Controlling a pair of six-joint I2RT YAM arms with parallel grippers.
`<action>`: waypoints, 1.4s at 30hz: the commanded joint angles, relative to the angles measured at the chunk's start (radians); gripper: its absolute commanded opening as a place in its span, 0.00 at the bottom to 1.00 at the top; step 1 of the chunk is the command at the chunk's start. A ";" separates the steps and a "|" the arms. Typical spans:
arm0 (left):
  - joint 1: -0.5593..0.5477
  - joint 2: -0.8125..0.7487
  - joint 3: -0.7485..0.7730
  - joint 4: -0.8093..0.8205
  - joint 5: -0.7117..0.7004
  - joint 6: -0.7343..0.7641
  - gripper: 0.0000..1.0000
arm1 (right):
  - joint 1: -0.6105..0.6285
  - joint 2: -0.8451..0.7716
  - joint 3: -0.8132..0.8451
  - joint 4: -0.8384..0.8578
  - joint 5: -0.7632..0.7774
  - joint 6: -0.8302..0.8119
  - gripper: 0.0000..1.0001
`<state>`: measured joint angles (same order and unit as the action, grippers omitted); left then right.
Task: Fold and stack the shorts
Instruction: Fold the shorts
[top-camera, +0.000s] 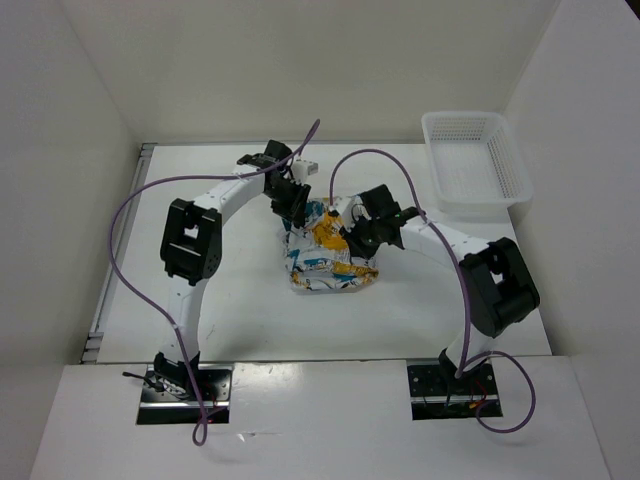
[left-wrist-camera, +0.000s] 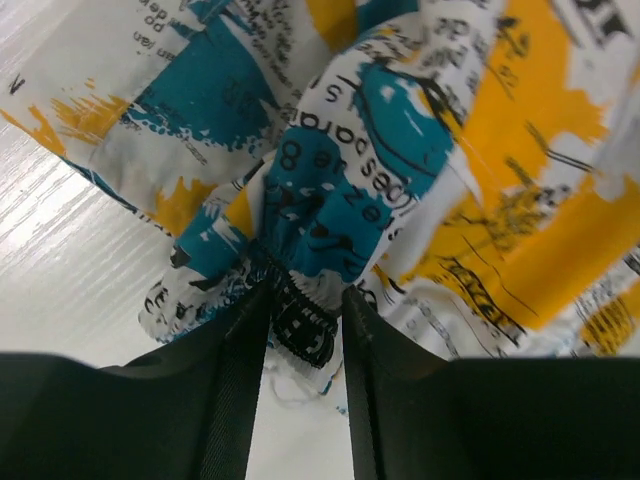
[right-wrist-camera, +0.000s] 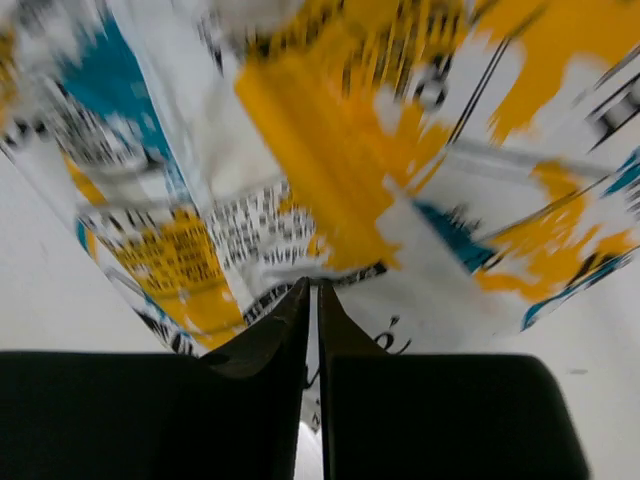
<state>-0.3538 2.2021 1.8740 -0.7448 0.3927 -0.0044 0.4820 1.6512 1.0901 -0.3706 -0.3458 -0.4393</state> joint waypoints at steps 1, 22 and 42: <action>0.003 0.016 0.020 0.059 -0.037 0.004 0.41 | 0.010 -0.059 -0.054 -0.036 0.047 -0.117 0.11; 0.022 0.042 0.053 0.048 -0.060 0.004 0.61 | 0.155 -0.142 -0.092 0.004 0.265 -0.334 0.06; 0.530 -0.536 -0.177 0.084 -0.043 0.004 1.00 | -0.426 -0.450 0.098 -0.154 0.443 0.115 1.00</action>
<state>0.1230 1.6787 1.7885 -0.6350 0.4034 -0.0055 0.1268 1.2079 1.0893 -0.4240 0.0574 -0.4625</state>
